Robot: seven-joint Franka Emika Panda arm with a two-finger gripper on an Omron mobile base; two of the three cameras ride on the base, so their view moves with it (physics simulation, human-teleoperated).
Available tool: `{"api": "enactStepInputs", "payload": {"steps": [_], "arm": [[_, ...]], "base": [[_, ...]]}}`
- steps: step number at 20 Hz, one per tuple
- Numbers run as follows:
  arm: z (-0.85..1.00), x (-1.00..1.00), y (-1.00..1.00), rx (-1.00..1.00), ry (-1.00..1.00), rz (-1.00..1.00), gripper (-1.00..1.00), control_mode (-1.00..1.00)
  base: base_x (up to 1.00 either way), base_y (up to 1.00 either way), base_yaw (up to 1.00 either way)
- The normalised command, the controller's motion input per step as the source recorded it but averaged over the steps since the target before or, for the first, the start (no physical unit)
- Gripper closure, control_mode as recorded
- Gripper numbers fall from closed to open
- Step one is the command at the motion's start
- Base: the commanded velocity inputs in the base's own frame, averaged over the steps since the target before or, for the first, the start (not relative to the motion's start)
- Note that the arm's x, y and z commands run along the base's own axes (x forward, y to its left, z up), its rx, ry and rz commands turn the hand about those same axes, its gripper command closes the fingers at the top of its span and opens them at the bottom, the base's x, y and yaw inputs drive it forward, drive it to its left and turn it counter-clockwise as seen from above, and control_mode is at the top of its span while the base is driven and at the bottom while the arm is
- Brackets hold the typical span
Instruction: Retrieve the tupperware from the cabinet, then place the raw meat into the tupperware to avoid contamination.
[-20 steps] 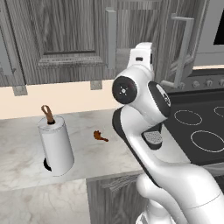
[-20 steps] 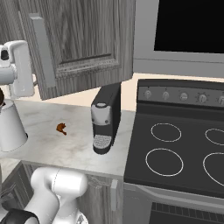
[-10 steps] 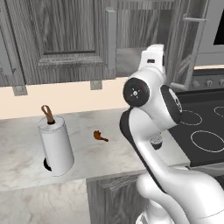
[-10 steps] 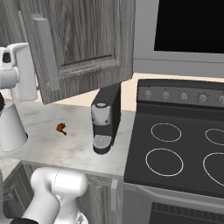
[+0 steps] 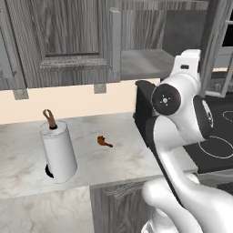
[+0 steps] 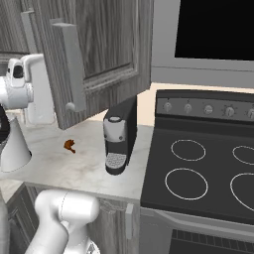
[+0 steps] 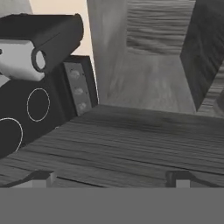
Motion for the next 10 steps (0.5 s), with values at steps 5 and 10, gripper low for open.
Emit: {"api": "enactStepInputs", "payload": {"steps": [5, 10], "arm": [[-0.02, -0.05, -0.88, 0.00, 0.05, -0.16, -1.00, -1.00], [-0.05, 0.00, -0.87, -0.01, 0.06, -0.17, -1.00, -1.00]], "base": [[0.00, 0.00, 0.00], [0.00, 0.00, 0.00]]}}
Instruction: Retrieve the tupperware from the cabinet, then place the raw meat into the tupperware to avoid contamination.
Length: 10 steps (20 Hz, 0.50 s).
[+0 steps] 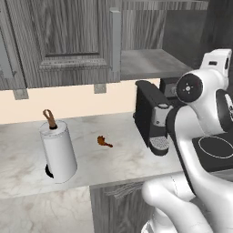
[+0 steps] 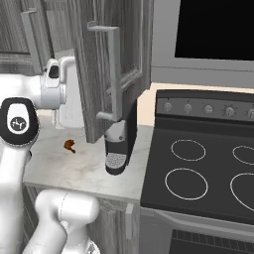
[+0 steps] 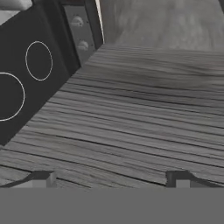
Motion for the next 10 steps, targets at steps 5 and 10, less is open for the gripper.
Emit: {"api": "enactStepInputs", "payload": {"steps": [5, 10], "arm": [[-0.07, 0.00, -0.86, -0.02, 0.05, -0.15, -1.00, -1.00], [-0.07, 0.00, -0.72, -0.01, 0.02, -0.07, -1.00, -1.00]], "base": [[0.00, 0.00, 0.00], [0.00, 0.00, 0.00]]}}
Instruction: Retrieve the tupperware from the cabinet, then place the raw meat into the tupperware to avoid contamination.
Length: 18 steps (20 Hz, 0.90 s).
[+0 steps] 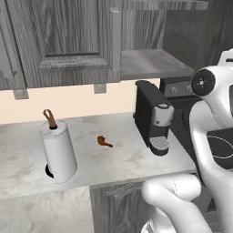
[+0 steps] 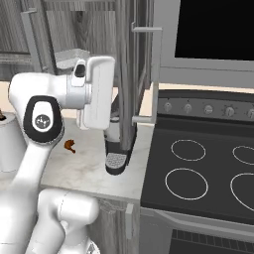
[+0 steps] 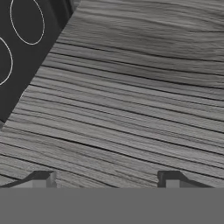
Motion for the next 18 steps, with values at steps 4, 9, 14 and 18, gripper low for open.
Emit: {"api": "enactStepInputs", "payload": {"steps": [4, 9, 14, 18], "arm": [[-0.01, -0.05, -0.20, 0.00, -0.01, 0.01, -1.00, -1.00], [-0.03, -0.07, 0.31, 0.04, -0.04, 0.18, -1.00, -1.00], [-0.15, -0.08, 0.46, 0.09, -0.04, 0.29, -1.00, -1.00], [-0.17, 0.00, 0.54, 0.13, -0.04, 0.30, -1.00, -1.00]], "base": [[0.00, 0.00, 0.00], [0.00, 0.00, 0.00], [0.00, 0.00, 0.00], [0.00, 0.00, 0.00]]}}
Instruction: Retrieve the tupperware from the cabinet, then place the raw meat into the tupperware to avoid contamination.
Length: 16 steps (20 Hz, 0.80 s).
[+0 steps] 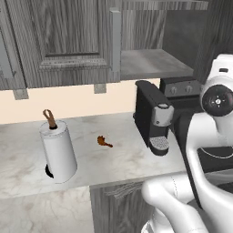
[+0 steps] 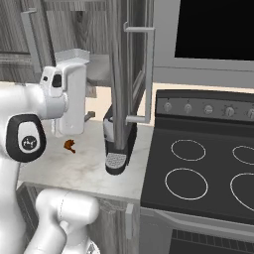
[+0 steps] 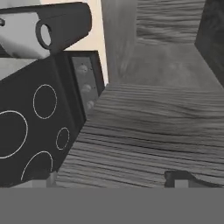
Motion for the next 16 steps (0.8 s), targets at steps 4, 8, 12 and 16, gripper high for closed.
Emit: {"api": "enactStepInputs", "payload": {"steps": [4, 8, 12, 16], "arm": [[-0.11, 0.00, 0.50, 0.16, -0.08, 0.29, -1.00, -1.00], [-0.06, 0.00, 0.46, 0.20, -0.13, 0.26, -1.00, -1.00], [-0.01, 0.00, 0.44, 0.25, -0.20, 0.22, -1.00, -1.00], [0.00, 0.01, 0.45, 0.28, -0.23, 0.18, -1.00, -1.00]], "base": [[0.00, 0.00, 0.00], [0.00, 0.00, 0.00], [0.00, 0.00, 0.00], [0.00, 0.00, 0.00]]}}
